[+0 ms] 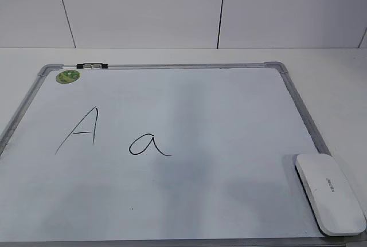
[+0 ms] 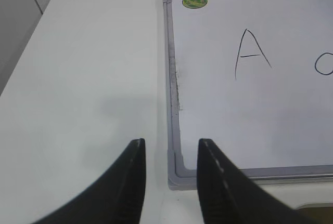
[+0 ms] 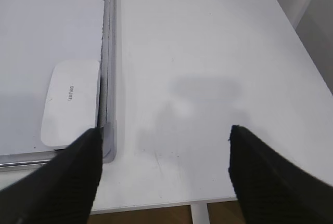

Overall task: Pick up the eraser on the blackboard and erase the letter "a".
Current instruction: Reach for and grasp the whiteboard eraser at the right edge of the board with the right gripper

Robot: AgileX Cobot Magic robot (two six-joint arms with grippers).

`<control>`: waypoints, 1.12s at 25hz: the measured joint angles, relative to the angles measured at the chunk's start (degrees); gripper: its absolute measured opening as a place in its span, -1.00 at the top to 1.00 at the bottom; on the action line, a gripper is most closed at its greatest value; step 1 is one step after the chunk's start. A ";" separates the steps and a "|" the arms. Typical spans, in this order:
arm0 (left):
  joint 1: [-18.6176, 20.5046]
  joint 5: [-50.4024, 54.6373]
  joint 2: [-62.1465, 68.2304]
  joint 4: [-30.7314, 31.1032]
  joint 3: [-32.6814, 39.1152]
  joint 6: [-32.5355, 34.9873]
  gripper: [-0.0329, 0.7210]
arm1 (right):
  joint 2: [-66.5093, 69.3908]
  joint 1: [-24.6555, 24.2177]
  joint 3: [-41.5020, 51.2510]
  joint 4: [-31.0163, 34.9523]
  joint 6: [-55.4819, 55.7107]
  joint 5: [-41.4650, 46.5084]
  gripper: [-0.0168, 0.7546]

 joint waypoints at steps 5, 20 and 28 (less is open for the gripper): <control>0.00 0.00 0.00 0.00 0.00 0.00 0.29 | 0.00 0.00 0.00 0.00 0.00 0.00 -0.57; 0.00 0.00 0.00 0.00 0.00 0.00 0.29 | 0.00 0.00 0.00 0.00 0.00 0.00 -0.57; 0.00 0.00 0.00 0.00 0.00 0.00 0.29 | 0.00 0.00 0.00 0.00 0.00 0.00 -0.57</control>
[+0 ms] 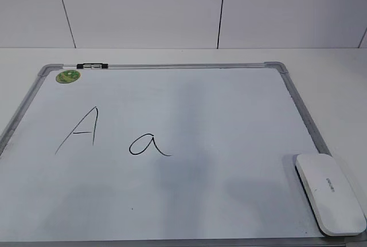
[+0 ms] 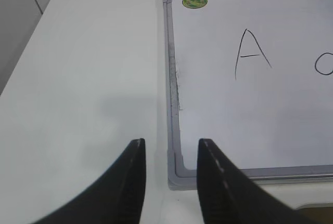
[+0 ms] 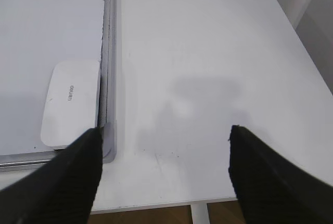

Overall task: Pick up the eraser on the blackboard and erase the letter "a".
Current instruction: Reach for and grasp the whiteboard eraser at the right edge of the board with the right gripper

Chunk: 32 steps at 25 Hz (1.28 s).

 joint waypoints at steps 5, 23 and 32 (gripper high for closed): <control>0.00 0.00 0.00 0.00 0.00 0.00 0.29 | 0.00 0.00 0.00 0.00 0.00 0.00 -0.57; 0.00 0.00 0.00 0.00 0.00 0.00 0.29 | 9.46 0.00 -12.97 3.13 -0.38 -1.81 -0.57; 0.00 0.00 0.00 0.00 0.00 0.00 0.29 | 20.03 0.00 -16.24 5.22 -0.79 -2.62 -0.57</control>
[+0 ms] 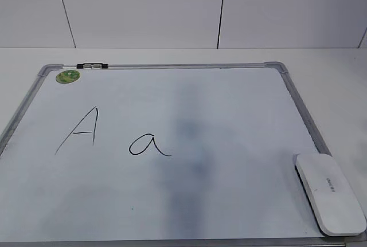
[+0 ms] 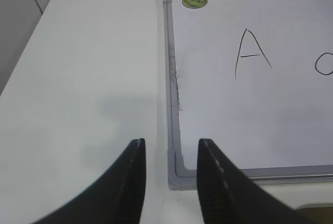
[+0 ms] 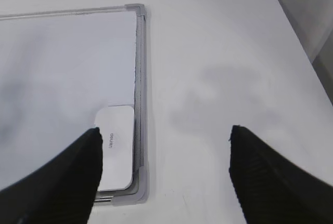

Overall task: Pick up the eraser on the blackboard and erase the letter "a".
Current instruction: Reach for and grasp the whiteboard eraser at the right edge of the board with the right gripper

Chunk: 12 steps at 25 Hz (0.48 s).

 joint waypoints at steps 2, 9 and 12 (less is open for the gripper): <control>0.00 0.00 0.00 0.00 0.00 0.00 0.29 | 3.19 0.00 -0.79 0.35 -0.76 0.30 -0.57; 0.00 0.00 0.00 0.00 0.00 0.00 0.29 | 14.28 0.00 -1.57 3.30 -1.45 0.84 -0.57; 0.00 0.00 0.00 0.00 0.00 0.00 0.29 | 18.52 0.00 -1.60 6.55 -1.53 1.88 -0.57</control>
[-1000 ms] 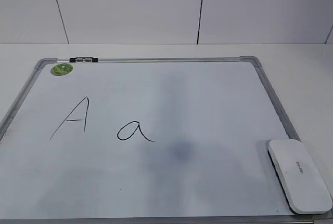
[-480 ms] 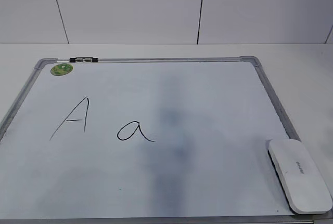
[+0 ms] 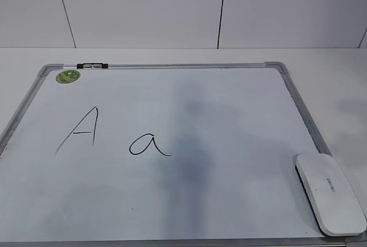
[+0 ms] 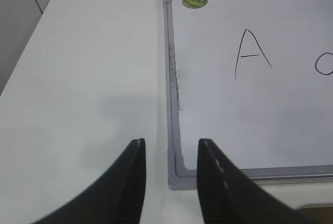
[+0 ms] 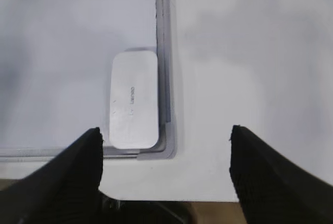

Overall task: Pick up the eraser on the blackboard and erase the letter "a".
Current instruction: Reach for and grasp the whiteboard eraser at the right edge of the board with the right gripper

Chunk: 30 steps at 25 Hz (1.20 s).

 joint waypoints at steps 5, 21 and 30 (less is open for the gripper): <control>0.00 0.00 0.00 0.00 0.00 0.00 0.29 | 7.66 1.06 0.00 2.60 -0.37 1.88 -0.57; 0.00 0.00 0.00 0.00 0.00 0.00 0.29 | 27.19 6.24 -0.08 4.83 -1.28 -2.24 -0.57; 0.00 0.00 0.00 0.00 0.00 0.00 0.29 | 34.97 11.89 -0.08 3.78 1.61 -7.69 -0.57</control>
